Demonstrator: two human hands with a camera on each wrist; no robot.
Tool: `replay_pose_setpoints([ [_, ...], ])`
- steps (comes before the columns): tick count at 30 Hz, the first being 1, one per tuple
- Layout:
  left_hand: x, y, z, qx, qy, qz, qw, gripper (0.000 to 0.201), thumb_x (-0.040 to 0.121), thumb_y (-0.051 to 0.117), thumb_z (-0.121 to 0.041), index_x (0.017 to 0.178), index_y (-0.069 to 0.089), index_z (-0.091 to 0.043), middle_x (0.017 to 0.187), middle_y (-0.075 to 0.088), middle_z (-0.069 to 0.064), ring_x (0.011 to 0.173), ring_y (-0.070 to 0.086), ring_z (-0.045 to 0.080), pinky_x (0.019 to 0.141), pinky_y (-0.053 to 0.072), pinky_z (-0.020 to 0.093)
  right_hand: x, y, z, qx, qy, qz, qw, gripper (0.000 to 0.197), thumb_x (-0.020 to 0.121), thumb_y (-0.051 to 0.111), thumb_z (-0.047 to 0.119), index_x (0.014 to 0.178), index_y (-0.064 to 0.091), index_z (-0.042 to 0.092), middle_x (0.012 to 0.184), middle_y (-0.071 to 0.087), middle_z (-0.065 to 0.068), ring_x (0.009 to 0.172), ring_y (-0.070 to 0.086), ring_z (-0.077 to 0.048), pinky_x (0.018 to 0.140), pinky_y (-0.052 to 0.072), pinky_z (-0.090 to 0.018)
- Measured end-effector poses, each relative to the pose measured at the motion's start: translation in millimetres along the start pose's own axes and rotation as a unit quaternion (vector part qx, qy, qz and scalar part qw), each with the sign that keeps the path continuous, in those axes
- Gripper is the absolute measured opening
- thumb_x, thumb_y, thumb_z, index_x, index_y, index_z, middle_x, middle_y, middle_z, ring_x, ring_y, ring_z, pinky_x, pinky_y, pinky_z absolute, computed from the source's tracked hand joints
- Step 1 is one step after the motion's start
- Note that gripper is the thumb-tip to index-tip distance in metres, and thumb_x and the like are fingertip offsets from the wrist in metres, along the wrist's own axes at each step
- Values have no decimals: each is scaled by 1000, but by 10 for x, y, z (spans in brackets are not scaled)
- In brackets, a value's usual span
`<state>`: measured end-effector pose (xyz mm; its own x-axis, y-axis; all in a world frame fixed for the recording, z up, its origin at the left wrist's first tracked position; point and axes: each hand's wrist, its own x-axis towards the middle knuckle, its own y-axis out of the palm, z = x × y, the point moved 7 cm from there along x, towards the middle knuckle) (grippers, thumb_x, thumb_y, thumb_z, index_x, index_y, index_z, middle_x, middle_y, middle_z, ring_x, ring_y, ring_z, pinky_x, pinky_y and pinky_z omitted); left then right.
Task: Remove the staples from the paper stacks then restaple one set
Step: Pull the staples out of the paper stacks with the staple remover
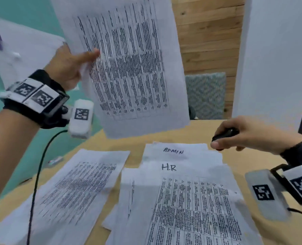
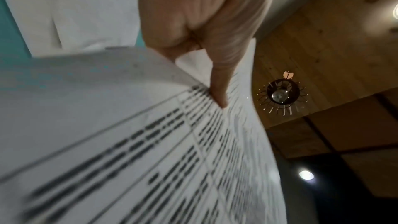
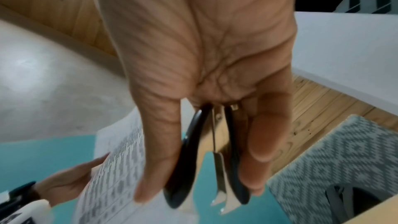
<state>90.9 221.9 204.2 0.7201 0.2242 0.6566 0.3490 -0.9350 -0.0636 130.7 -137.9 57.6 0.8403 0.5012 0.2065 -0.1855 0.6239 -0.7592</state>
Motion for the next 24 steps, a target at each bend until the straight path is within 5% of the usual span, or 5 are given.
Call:
replay_pose_setpoints([
  [4, -228, -369, 497, 161, -290, 60, 941, 28, 74, 76, -22, 74, 52, -9, 46, 63, 2, 29, 48, 0, 31, 37, 12, 10, 313, 62, -27, -5, 61, 998, 67, 47, 57, 80, 96, 63, 35, 73, 70, 20, 65, 59, 1, 60, 50, -22],
  [6, -532, -502, 930, 203, -384, 134, 891, 28, 73, 77, -17, 77, 52, -7, 45, 63, 4, 35, 56, 4, 43, 47, 19, 15, 381, 74, -36, -9, 77, 996, 84, 35, 50, 93, 102, 58, 43, 75, 70, 20, 67, 60, -1, 58, 49, -19],
  [10, -878, -1132, 1988, 297, -485, 204, 797, 95, 26, 95, -41, 103, 59, 0, 95, 66, 16, 78, 60, 27, 75, 49, 36, 0, 459, 43, -50, 7, 102, 994, 89, 32, 49, 93, 99, 65, 37, 75, 71, 19, 65, 58, -1, 56, 46, -17],
  [18, -1257, -1518, 2512, 521, -517, 200, 649, 67, 71, 72, -47, 116, 58, 1, 123, 59, 24, 87, 59, 28, 73, 45, 32, 0, 621, -40, -73, 49, 130, 988, 25, 74, 67, 50, 83, 73, 28, 70, 68, 13, 59, 50, 0, 56, 43, -17],
  [24, -1157, -1315, 2339, 615, -467, 208, 601, 70, 72, 72, -42, 121, 50, 2, 122, 58, 14, 110, 56, 25, 87, 43, 29, -6, 771, -136, -109, 76, 186, 974, 28, 73, 71, 48, 91, 70, 25, 82, 72, 7, 67, 56, -2, 57, 46, -16],
])
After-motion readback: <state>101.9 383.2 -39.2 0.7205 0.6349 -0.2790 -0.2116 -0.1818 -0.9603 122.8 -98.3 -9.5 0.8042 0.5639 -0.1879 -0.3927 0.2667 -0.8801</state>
